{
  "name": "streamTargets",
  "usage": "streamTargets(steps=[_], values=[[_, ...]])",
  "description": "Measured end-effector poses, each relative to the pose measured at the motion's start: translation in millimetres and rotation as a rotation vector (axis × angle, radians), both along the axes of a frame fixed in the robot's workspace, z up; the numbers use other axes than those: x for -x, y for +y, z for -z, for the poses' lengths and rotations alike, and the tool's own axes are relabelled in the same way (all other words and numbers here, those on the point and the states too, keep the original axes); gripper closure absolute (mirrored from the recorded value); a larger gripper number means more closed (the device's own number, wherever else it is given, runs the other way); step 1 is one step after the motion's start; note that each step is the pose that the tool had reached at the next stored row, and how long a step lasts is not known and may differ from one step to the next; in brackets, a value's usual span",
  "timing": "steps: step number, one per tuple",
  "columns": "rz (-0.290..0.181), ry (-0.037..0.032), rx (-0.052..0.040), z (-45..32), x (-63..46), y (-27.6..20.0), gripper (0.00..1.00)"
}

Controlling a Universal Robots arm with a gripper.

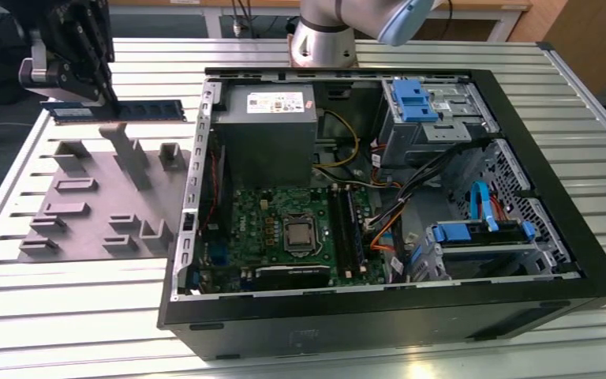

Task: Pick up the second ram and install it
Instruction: 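Pick up the second ram and move it above second insertion slot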

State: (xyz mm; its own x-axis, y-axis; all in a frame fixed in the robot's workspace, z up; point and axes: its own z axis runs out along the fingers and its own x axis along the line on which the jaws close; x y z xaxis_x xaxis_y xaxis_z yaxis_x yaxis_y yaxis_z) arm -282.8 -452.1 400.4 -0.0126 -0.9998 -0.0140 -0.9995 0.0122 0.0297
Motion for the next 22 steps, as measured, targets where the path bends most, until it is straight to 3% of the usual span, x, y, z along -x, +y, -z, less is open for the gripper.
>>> streamTargets(steps=[22], values=[[0.000, 0.0000, 0.0000, 0.0, -33.4, 0.0, 0.86]])
